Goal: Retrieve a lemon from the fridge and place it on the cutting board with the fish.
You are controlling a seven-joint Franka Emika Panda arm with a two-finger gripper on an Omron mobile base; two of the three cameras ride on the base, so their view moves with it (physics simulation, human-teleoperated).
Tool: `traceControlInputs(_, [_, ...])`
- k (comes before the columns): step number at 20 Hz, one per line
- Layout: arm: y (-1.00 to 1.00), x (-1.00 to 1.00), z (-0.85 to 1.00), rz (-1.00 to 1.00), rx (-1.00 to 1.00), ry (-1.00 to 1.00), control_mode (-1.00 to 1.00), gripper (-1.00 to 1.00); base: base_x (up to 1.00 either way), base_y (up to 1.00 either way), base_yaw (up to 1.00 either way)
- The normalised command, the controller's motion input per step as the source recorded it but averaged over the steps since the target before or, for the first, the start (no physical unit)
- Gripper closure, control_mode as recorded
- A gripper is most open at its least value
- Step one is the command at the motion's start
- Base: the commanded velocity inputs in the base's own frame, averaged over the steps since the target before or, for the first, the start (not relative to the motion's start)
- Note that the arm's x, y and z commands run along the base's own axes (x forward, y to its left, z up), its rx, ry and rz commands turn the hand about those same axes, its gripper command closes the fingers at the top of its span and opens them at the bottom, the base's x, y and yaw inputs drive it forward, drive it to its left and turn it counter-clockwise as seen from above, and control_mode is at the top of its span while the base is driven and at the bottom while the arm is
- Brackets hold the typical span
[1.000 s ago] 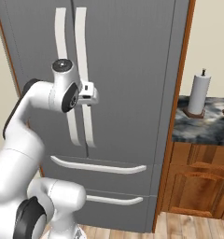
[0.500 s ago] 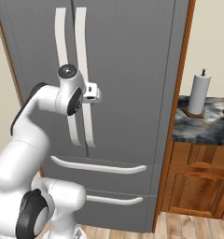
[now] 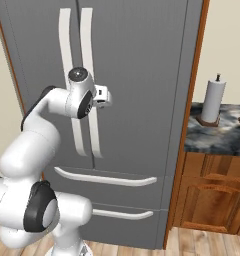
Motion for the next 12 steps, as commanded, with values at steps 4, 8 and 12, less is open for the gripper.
traceControlInputs(4, [0.0, 0.37, -0.2, 0.0, 0.0, -0.07, -1.0, -1.0, 0.0, 0.0, 0.0])
traceControlInputs(8, [-0.03, 0.36, -0.19, 0.0, 0.0, -0.11, -1.0, -1.0, 0.0, 0.0, 0.0])
traceControlInputs(12, [-0.05, 0.32, -0.19, 0.0, 0.0, -0.15, -1.0, -1.0, 0.0, 0.0, 0.0])
